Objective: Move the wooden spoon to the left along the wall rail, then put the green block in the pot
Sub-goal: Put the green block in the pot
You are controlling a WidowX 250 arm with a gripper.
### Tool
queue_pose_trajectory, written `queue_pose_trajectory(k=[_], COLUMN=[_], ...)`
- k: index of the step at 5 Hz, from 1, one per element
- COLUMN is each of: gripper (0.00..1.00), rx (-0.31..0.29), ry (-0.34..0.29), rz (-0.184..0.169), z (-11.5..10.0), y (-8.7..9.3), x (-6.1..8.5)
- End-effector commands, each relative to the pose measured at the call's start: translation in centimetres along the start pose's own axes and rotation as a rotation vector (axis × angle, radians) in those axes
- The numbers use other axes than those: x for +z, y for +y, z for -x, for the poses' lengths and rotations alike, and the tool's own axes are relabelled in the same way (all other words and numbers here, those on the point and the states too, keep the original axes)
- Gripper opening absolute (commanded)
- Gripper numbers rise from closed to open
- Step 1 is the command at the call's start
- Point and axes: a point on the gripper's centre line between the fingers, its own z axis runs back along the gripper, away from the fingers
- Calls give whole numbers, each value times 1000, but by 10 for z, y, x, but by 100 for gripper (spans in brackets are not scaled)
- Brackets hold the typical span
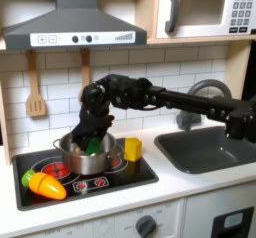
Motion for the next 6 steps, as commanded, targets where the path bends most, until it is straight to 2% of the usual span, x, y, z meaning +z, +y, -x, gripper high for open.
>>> queue_pose_trajectory(k=[1,2,6], gripper=[0,0,0], rx=[2,3,-2], ry=[12,33,69], rz=[0,-1,-5], z=[1,5,12], y=[1,3,5], x=[-7,-16,-27])
